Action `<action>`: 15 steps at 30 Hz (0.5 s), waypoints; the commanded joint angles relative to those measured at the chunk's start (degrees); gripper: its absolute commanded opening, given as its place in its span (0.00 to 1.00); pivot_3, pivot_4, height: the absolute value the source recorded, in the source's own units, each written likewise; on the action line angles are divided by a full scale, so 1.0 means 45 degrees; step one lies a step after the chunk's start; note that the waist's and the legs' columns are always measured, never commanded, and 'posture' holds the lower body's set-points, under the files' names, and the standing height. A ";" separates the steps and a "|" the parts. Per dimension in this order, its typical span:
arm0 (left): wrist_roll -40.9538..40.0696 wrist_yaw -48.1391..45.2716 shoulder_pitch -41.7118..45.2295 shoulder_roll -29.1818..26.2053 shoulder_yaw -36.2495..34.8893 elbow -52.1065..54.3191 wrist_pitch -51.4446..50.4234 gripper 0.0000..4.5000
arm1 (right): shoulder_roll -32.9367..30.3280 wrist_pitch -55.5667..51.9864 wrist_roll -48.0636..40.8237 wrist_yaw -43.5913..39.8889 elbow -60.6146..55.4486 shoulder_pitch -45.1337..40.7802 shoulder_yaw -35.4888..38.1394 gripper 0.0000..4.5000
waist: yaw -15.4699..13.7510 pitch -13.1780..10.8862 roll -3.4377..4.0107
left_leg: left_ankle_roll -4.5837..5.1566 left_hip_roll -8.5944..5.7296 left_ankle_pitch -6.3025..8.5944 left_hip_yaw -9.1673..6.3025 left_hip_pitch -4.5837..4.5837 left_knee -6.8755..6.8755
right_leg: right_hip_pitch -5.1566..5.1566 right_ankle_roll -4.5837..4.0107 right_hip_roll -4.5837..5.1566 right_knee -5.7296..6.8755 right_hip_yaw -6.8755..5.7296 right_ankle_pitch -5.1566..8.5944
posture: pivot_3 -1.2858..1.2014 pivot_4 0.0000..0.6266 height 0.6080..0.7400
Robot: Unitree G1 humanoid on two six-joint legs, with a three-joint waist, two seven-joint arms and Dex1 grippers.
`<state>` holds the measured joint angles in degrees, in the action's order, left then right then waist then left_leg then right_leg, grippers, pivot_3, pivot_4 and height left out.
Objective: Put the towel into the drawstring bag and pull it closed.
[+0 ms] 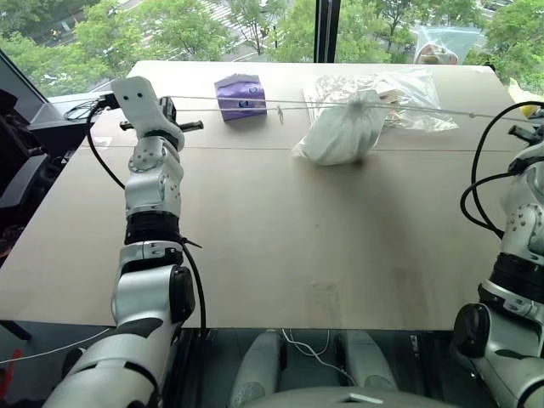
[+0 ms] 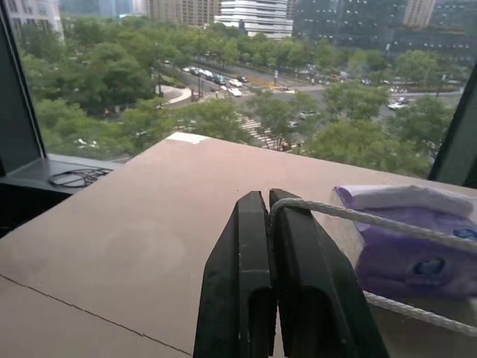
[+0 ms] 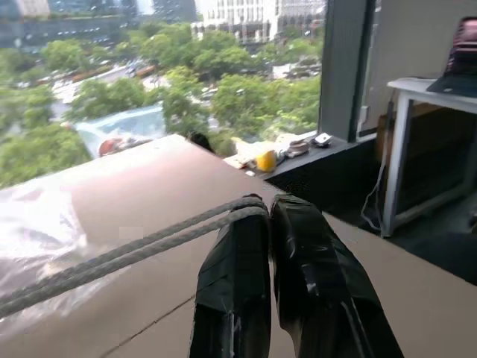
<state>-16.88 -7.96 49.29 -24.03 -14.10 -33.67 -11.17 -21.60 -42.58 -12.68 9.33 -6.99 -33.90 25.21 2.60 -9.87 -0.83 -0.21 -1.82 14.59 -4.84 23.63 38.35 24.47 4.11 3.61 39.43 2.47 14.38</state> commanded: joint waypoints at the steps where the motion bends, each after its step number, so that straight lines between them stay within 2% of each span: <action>1: -0.1371 -0.4856 -0.1433 0.0001 0.2573 0.3311 -0.2795 0.02 | -0.1752 -0.2525 -0.1980 -0.4761 -0.2391 0.1764 -0.3735 0.00 | 0.0036 -0.0002 0.0003 | 0.0001 0.0005 0.0000 -0.0003 0.0000 0.0001 | -0.0001 -0.0001 -0.0004 0.0000 -0.0002 0.0000 | 0.52 0.24 1.00; 2: -0.1269 -0.5899 -0.2021 -0.0332 0.3267 0.4143 -0.3003 0.02 | -0.2336 -0.2711 -0.2234 -0.5631 -0.3018 0.2402 -0.4271 0.00 | 0.0073 -0.0002 0.0006 | 0.0002 0.0006 0.0000 -0.0008 0.0010 -0.0003 | 0.0001 -0.0001 -0.0006 -0.0007 -0.0005 0.0001 | 0.52 0.24 1.00; 3: -0.1035 -0.6408 -0.2472 -0.0661 0.3723 0.4693 -0.3168 0.07 | -0.2793 -0.2540 -0.2373 -0.6256 -0.3418 0.2895 -0.4454 0.08 | 0.0101 -0.0003 0.0007 | 0.0005 0.0010 0.0002 -0.0019 0.0012 -0.0004 | -0.0006 -0.0004 -0.0008 -0.0020 -0.0014 0.0004 | 0.52 0.24 1.00; 5: -0.1413 -0.6981 -0.3020 -0.1004 0.3659 0.5293 -0.3984 0.20 | -0.3418 -0.2475 -0.2896 -0.7210 -0.3868 0.3566 -0.4239 0.24 | 0.0169 -0.0003 0.0008 | 0.0003 0.0017 0.0002 -0.0035 0.0027 -0.0012 | -0.0011 -0.0004 -0.0014 -0.0077 -0.0029 0.0004 | 0.52 0.24 1.00; 8: -0.1332 -0.7579 -0.3359 -0.1471 0.3316 0.5439 -0.3472 0.50 | -0.4325 -0.1654 -0.2826 -0.8173 -0.4057 0.4344 -0.4022 0.53 | 0.0244 -0.0009 0.0007 | 0.0010 0.0018 0.0005 -0.0059 0.0019 -0.0003 | -0.0015 0.0009 -0.0011 -0.0095 0.0000 -0.0005 | 0.52 0.24 1.00; 11: -0.1468 -0.8848 -0.3558 -0.2361 0.2780 0.5024 -0.2886 0.79 | -0.4258 -0.0324 -0.3149 -0.8707 -0.3735 0.5004 -0.2654 0.82 | 0.0180 -0.0011 0.0004 | 0.0011 0.0030 0.0004 -0.0044 -0.0031 -0.0002 | -0.0080 0.0007 -0.0033 -0.0117 -0.0026 -0.0019 | 0.52 0.24 1.00; 13: -0.1665 -0.9992 -0.3882 -0.3186 0.2594 0.4860 -0.3090 0.98 | -0.4337 0.0494 -0.3658 -0.9793 -0.3650 0.6009 -0.1670 0.85 | 0.0072 -0.0015 0.0001 | 0.0011 0.0046 0.0004 -0.0037 -0.0151 -0.0019 | -0.0207 0.0002 -0.0053 -0.0130 -0.0031 -0.0016 | 0.52 0.24 1.00; 15: -0.1231 -1.1391 -0.4991 -0.4496 0.2861 0.5140 -0.2802 0.98 | -0.4707 0.1241 -0.3531 -1.0743 -0.3274 0.7498 -0.0807 0.85 | -0.0020 -0.0014 0.0003 | 0.0011 0.0082 0.0007 -0.0028 -0.0217 -0.0030 | -0.0269 0.0002 -0.0083 -0.0158 -0.0029 -0.0013 | 0.52 0.24 1.00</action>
<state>-22.98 -53.61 30.47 -40.69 -1.50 -11.93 -25.18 -40.96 -40.23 -28.29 -35.12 -22.32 -3.67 17.11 2.51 -9.93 -0.82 -0.16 -1.42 14.62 -4.96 22.65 38.21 23.24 4.12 3.21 38.70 2.34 14.31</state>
